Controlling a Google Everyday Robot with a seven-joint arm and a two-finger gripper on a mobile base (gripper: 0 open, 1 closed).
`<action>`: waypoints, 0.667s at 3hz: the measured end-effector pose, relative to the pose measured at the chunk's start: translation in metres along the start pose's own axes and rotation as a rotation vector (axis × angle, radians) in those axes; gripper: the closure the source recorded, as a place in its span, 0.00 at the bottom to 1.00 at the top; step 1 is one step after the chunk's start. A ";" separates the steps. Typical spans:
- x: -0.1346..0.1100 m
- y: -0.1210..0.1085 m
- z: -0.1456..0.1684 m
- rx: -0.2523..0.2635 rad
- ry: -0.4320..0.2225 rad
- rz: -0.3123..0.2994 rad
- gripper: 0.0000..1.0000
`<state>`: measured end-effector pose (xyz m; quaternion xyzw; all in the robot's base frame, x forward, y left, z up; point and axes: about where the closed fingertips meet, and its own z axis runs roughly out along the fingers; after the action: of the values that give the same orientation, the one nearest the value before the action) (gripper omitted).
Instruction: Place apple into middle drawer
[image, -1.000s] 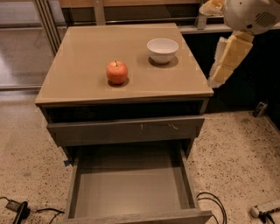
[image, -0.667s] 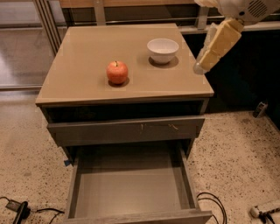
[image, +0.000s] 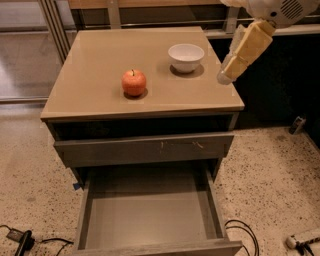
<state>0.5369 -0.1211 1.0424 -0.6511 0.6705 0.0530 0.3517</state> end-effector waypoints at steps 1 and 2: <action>-0.014 -0.009 0.034 -0.007 -0.074 -0.016 0.00; -0.030 -0.017 0.087 -0.031 -0.177 0.002 0.00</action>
Offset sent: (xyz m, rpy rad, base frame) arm 0.1009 0.1261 -0.0834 0.3330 0.0080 0.1110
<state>0.5848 -0.0526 1.0005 -0.6483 0.6368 0.1208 0.3994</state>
